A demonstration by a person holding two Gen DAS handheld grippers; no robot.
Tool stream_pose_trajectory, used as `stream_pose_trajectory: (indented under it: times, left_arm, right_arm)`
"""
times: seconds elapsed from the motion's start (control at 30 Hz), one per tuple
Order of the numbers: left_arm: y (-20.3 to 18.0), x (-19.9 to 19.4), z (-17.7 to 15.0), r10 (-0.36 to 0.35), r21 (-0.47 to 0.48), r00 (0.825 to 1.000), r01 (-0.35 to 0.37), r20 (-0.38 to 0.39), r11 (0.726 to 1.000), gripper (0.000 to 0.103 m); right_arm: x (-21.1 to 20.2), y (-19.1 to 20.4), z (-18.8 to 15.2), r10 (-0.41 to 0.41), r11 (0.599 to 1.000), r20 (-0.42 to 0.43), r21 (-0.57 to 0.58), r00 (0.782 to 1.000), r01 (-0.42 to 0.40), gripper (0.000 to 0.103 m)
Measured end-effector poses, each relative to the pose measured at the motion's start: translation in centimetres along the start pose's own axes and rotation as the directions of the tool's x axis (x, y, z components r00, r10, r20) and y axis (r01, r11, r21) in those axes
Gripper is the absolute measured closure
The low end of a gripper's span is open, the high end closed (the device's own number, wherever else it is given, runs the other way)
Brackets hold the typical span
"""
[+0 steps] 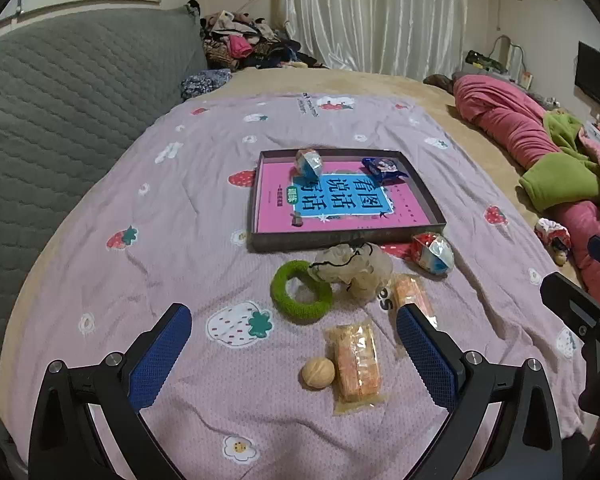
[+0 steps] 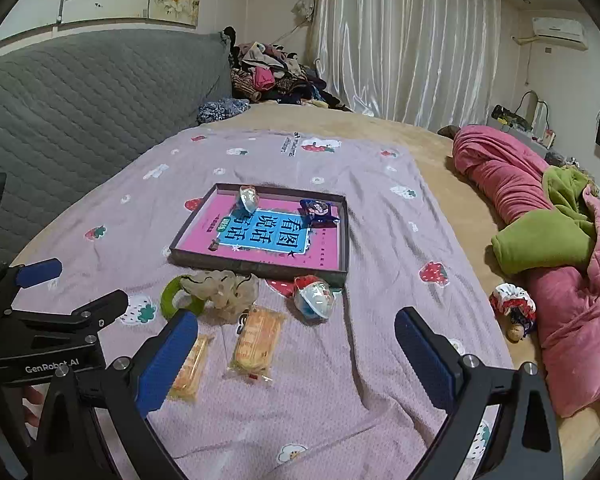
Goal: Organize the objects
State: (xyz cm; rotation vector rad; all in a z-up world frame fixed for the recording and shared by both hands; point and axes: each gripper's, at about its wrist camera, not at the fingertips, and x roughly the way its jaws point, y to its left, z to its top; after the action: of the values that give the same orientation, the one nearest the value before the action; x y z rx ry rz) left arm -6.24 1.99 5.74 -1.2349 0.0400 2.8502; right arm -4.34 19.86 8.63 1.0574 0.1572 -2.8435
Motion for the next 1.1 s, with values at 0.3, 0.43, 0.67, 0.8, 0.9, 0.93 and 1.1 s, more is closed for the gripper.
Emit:
stream_pose_trajectory:
  times: [0.3, 0.43, 0.67, 0.8, 0.9, 0.93, 1.1]
  left_arm:
    - [0.1, 0.5, -1.0, -0.002, 0.006, 1.0, 0.002, -0.02, 1.0, 0.001]
    - [0.3, 0.8, -1.4, -0.003, 0.0, 1.0, 0.003, -0.031, 1.0, 0.001]
    - [0.7, 1.0, -1.8, -0.003, -0.008, 0.999, 0.003, -0.039, 1.0, 0.001]
    - [1.0, 1.3, -2.0, -0.005, -0.017, 0.999, 0.004, -0.048, 1.0, 0.001]
    - [1.3, 1.7, -2.3, -0.004, -0.022, 0.998, 0.003, -0.057, 1.0, 0.001]
    - [1.3, 1.8, -2.4, -0.003, -0.024, 0.998, 0.002, -0.059, 1.0, 0.001]
    - [1.4, 2.6, -2.8, -0.011, -0.025, 0.997, 0.009, -0.079, 1.0, 0.001]
  right_arm:
    - [-0.1, -0.1, -0.2, 0.002, 1.0, -0.006, 0.002, 1.0, -0.002, 0.003]
    - [0.1, 0.0, -0.6, 0.0, 1.0, -0.012, 0.0, 1.0, 0.0, 0.003]
    - [0.3, 0.1, -0.9, -0.004, 1.0, -0.018, -0.001, 1.0, 0.004, 0.003]
    - [0.5, 0.3, -1.2, -0.01, 1.0, -0.025, -0.005, 1.0, 0.009, 0.003]
    - [0.8, 0.4, -1.6, -0.011, 1.0, -0.037, -0.009, 0.999, 0.011, 0.003]
    - [1.0, 0.5, -1.7, -0.012, 1.0, -0.04, -0.012, 0.999, 0.011, 0.003]
    - [1.5, 0.7, -2.1, -0.014, 1.0, -0.053, -0.019, 0.999, 0.013, 0.003]
